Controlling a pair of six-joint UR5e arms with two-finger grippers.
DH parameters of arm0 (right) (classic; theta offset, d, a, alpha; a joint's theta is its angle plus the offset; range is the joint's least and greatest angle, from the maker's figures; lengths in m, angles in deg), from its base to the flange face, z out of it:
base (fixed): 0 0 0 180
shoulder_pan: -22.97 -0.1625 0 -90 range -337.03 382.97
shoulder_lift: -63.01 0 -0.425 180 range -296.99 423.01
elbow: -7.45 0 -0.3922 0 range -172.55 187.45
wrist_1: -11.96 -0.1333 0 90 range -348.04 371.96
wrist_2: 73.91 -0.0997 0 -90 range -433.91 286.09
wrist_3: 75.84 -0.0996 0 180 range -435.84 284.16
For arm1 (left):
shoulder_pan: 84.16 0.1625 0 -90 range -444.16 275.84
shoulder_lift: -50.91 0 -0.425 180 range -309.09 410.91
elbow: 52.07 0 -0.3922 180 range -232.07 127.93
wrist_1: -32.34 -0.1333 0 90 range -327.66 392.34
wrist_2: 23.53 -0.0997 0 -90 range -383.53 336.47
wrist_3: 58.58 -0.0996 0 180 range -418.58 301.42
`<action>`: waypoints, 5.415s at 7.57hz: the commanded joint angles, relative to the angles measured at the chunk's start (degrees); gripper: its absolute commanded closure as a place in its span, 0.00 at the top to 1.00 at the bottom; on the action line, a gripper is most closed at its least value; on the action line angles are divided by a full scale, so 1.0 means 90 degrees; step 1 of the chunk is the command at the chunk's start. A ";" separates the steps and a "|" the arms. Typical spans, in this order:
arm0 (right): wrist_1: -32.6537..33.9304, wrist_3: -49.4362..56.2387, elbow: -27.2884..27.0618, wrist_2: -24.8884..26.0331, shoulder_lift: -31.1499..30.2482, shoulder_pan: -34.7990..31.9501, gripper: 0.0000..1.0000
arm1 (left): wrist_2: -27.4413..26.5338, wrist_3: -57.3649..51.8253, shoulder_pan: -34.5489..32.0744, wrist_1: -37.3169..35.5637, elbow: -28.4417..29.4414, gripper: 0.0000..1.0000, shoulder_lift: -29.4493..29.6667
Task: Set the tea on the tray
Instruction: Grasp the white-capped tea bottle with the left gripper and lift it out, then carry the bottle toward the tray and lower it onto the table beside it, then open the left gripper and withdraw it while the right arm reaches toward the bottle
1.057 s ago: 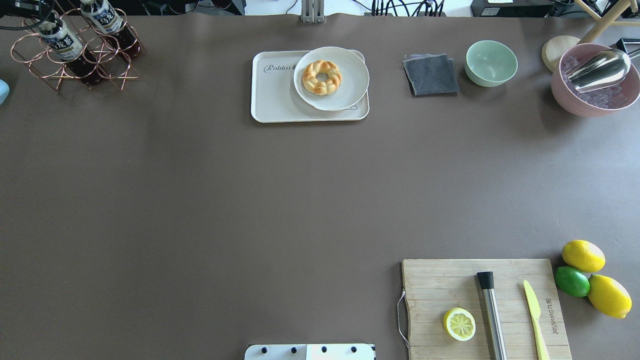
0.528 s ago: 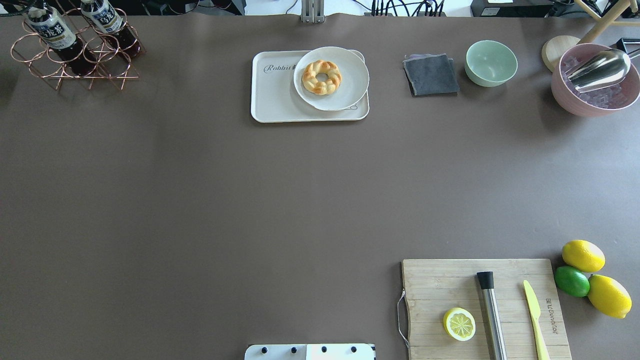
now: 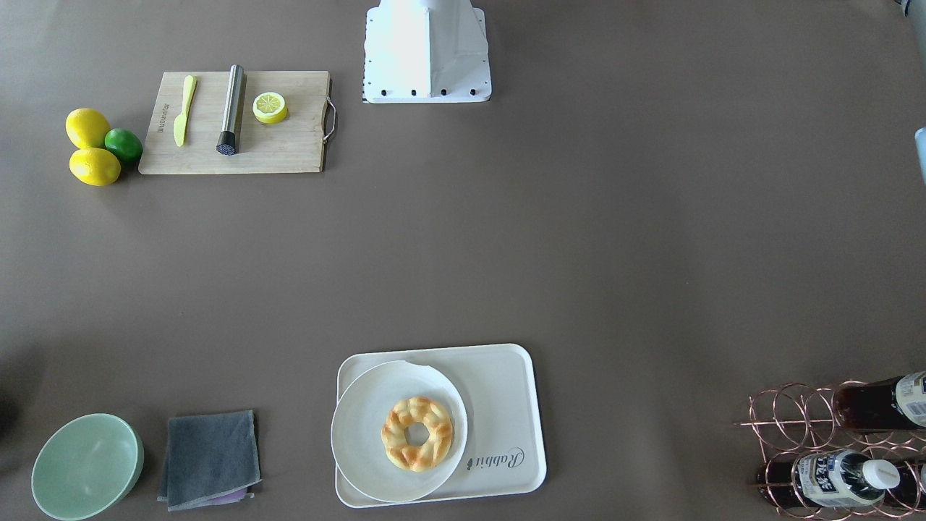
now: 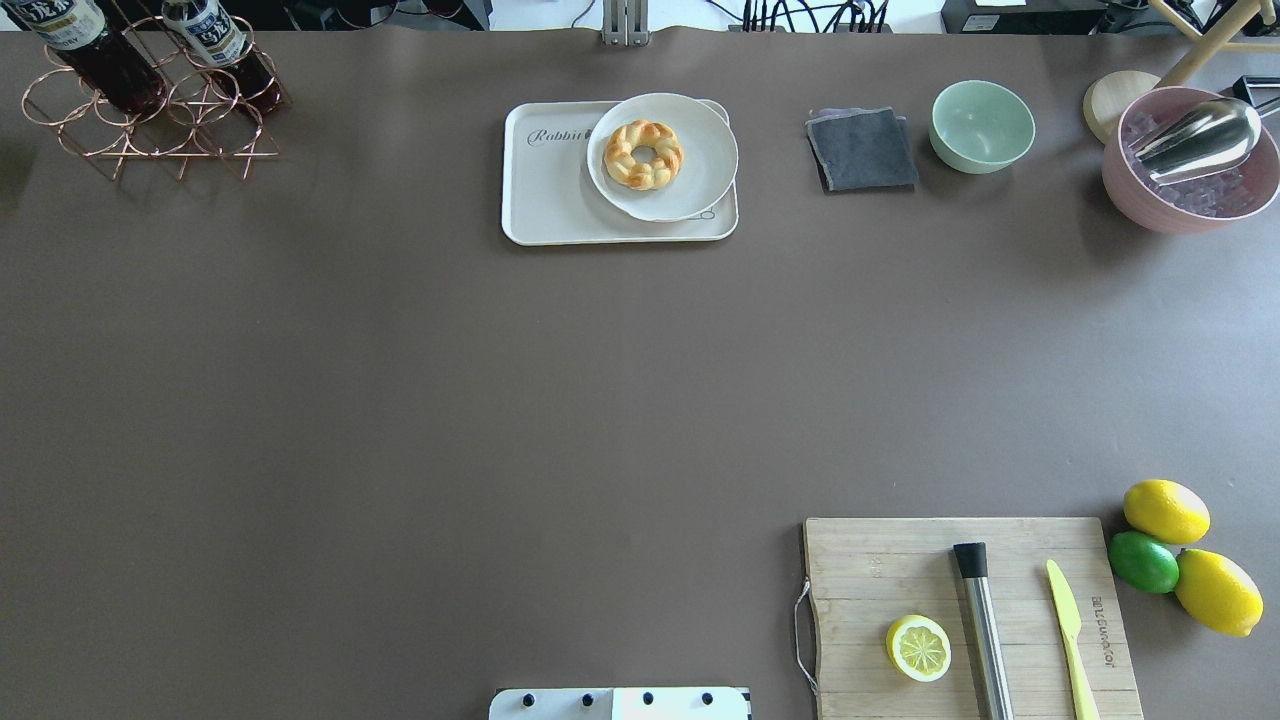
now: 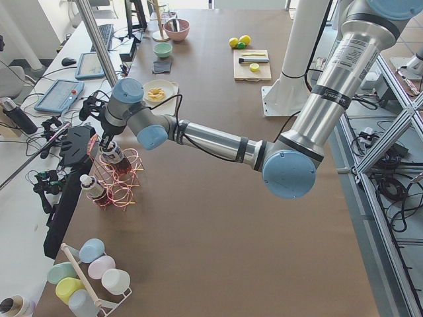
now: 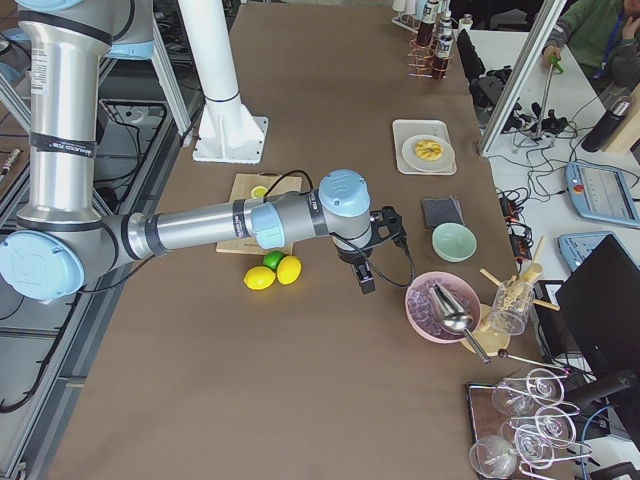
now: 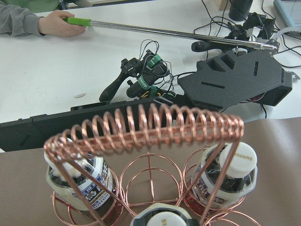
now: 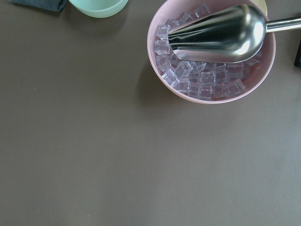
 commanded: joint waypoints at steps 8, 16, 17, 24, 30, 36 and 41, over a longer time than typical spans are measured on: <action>-0.1102 -0.0008 -0.0422 -0.0401 0.0144 0.0543 1.00 | 0.0574 0.0066 0.0611 -0.1390 -0.4166 0.00 -0.0621; -0.1234 -0.2603 -0.0588 0.0660 0.2203 0.2800 0.99 | -0.3991 0.1442 0.5472 -0.3417 -0.4647 0.00 0.1056; -0.1224 -0.2857 -0.0578 0.0826 0.2409 0.3025 0.99 | -0.4664 0.1472 0.6107 -0.3430 -0.4570 0.00 0.1069; -0.1224 -0.3114 -0.0588 0.1365 0.2694 0.3515 0.99 | -0.5091 0.1394 0.6680 -0.3450 -0.3798 0.00 0.1264; -0.1224 -0.3114 -0.0569 0.1443 0.2733 0.3652 0.99 | -0.5091 0.1394 0.6689 -0.3197 -0.3671 0.00 0.1186; -0.1234 -0.3114 -0.0569 0.1434 0.2733 0.3652 0.99 | -0.5042 0.1384 0.6689 -0.3206 -0.3768 0.97 0.1234; -0.1166 -0.4165 -0.0452 0.2670 0.3687 0.4810 1.00 | -0.0829 0.1843 0.3976 -0.3255 -0.4452 0.97 0.0039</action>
